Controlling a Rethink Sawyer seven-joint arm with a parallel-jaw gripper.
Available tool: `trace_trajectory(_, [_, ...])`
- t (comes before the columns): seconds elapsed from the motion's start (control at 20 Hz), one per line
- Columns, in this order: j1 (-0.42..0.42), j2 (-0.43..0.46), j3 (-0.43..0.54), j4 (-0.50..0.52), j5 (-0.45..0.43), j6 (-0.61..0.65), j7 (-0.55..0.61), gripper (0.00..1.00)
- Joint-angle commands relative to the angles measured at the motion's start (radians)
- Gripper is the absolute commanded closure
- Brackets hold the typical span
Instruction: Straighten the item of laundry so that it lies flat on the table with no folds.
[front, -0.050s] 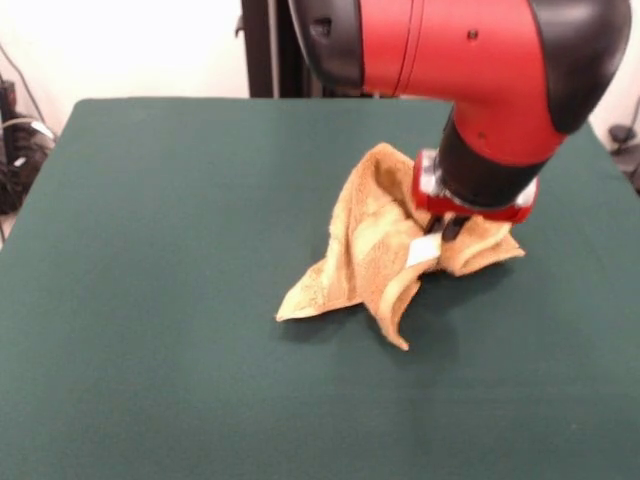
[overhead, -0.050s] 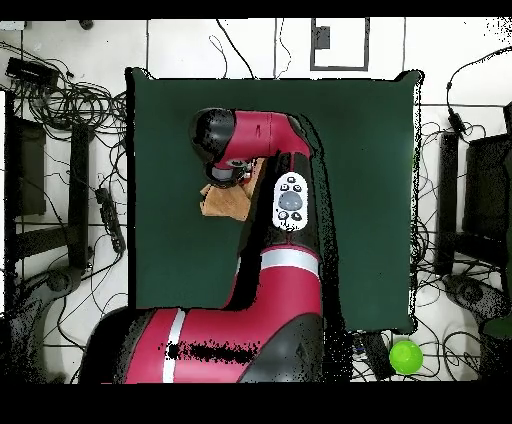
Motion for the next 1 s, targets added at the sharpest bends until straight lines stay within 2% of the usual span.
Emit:
trace_trajectory(0.05, [0.015, -0.117, 0.017, 0.104, 0.067, 0.226, 0.22, 1.0])
trace_trajectory(0.6, [-0.051, -0.142, 0.043, 0.109, 0.074, 0.276, 0.141, 1.0])
trace_trajectory(0.75, [-0.061, -0.165, 0.04, 0.096, 0.062, 0.323, 0.115, 1.0])
trace_trajectory(0.9, [-0.073, -0.208, 0.033, 0.089, 0.045, 0.386, 0.087, 1.0])
trace_trajectory(1.0, [-0.086, -0.27, 0.021, 0.109, 0.037, 0.43, 0.065, 1.0])
